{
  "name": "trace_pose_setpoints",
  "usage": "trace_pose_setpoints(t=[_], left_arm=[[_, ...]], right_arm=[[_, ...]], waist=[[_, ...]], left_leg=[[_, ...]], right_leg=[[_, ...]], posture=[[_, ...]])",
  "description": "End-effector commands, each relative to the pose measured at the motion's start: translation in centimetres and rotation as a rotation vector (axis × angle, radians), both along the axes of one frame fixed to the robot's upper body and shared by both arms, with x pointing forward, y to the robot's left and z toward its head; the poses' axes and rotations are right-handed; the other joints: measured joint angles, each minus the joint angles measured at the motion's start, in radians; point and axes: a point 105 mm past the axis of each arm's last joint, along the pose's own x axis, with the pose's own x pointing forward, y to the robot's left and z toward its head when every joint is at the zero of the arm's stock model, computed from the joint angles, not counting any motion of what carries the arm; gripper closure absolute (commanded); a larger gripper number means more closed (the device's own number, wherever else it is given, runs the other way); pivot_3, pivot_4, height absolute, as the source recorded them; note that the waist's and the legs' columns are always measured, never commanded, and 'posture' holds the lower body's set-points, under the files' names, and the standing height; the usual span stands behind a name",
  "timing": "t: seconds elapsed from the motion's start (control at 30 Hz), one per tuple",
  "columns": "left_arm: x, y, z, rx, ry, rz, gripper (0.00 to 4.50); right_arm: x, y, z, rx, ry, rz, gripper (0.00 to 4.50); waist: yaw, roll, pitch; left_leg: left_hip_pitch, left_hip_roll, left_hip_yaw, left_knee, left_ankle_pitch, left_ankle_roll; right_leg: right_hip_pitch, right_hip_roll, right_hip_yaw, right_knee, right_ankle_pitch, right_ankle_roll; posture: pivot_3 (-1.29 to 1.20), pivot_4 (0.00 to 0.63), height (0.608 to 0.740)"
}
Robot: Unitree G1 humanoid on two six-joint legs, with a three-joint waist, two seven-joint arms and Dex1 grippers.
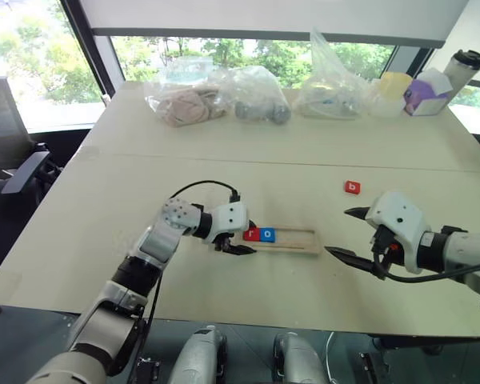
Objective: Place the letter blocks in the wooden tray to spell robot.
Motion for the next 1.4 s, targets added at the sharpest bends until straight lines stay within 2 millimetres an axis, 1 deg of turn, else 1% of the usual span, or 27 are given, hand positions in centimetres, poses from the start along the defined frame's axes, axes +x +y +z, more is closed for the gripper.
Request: trace_pose_setpoints(t=[0.03,0.33,0.43,0.63,0.8,0.87,0.97,1.13,1.27,1.33,1.4], left_arm=[[-1.0,-0.5,-0.8,0.006,0.049,0.018,1.96],[-2.3,-0.7,-0.9,0.017,0.086,-0.013,1.96],[-2.2,-0.7,-0.8,0.025,0.060,-0.028,1.96],[-1.7,-0.6,-0.7,0.049,-0.002,-0.051,1.96],[-1.3,-0.6,-0.5,0.074,-0.089,-0.083,1.96],[-1.2,-0.5,-0.4,0.076,-0.106,-0.087,0.93],[-1.1,-0.5,-0.2,0.070,-0.108,-0.083,0.04],[-1.2,-0.2,0.1,0.065,-0.082,-0.082,0.04],[-1.5,-0.1,0.9,0.030,-0.037,-0.076,0.04],[-1.8,0.1,1.6,-0.003,-0.018,-0.084,0.04],[-2.1,0.2,2.9,-0.067,0.018,-0.082,0.04]], right_arm=[[-0.1,0.3,0.8,0.000,-0.041,0.013,0.00],[-0.1,0.4,0.7,0.003,-0.040,0.016,0.00],[0.0,0.4,0.6,0.004,-0.040,0.018,0.00],[-0.1,0.6,0.6,0.007,-0.039,0.020,0.00],[0.0,0.6,0.6,0.008,-0.041,0.018,0.00],[0.0,0.6,0.6,0.007,-0.040,0.018,0.00],[0.0,0.6,0.5,0.008,-0.039,0.019,0.00],[0.0,0.7,0.5,0.009,-0.038,0.023,0.00],[0.1,0.7,0.5,0.010,-0.036,0.026,0.00],[0.0,0.7,0.4,0.011,-0.034,0.027,0.00],[0.0,0.8,0.4,0.012,-0.031,0.029,0.00]], waist=[[-0.001,0.000,0.000],[-0.013,0.000,0.000],[-0.021,0.000,0.000],[-0.020,0.000,0.000],[-0.020,0.000,0.000],[-0.020,0.000,0.000],[-0.021,0.000,0.000],[-0.021,0.000,0.000],[-0.023,0.000,0.000],[-0.023,0.000,0.000],[-0.023,0.000,0.001]], left_leg=[[0.000,0.000,0.000,0.000,0.000,0.000],[-0.001,0.000,0.000,-0.002,0.000,0.000],[-0.001,0.000,0.000,-0.003,0.000,0.000],[-0.001,0.000,-0.001,-0.003,0.000,0.000],[-0.003,0.000,-0.001,-0.003,0.000,0.000],[-0.006,0.000,0.000,-0.003,0.000,0.000],[-0.010,-0.001,-0.001,-0.003,0.000,0.000],[-0.013,-0.001,-0.001,-0.003,0.000,0.000],[-0.014,-0.001,0.000,-0.002,0.000,0.000],[-0.014,-0.001,0.000,-0.002,0.000,0.000],[-0.014,-0.001,0.000,-0.002,0.000,0.000]], right_leg=[[0.000,0.000,0.000,0.000,0.000,0.000],[-0.001,-0.001,0.001,0.000,-0.001,0.002],[-0.001,-0.001,0.001,0.000,-0.001,0.002],[-0.002,-0.001,0.001,-0.001,-0.001,0.002],[-0.008,-0.002,0.001,-0.001,-0.001,0.002],[-0.010,-0.002,0.001,-0.001,-0.001,0.002],[-0.011,-0.002,0.001,-0.001,-0.001,0.002],[-0.014,-0.001,0.001,0.000,-0.001,0.002],[-0.014,-0.001,0.000,0.000,-0.001,0.002],[-0.014,-0.001,0.000,0.000,-0.001,0.002],[-0.014,0.000,-0.001,0.000,-0.001,0.002]], posture=[[0.00,0.150,0.740],[0.00,0.150,0.740],[0.00,0.150,0.740],[0.00,0.150,0.740],[0.00,0.150,0.740],[0.00,0.150,0.740],[0.00,0.150,0.740],[0.00,0.150,0.740],[0.00,0.150,0.740],[0.00,0.150,0.740],[0.00,0.150,0.740]])
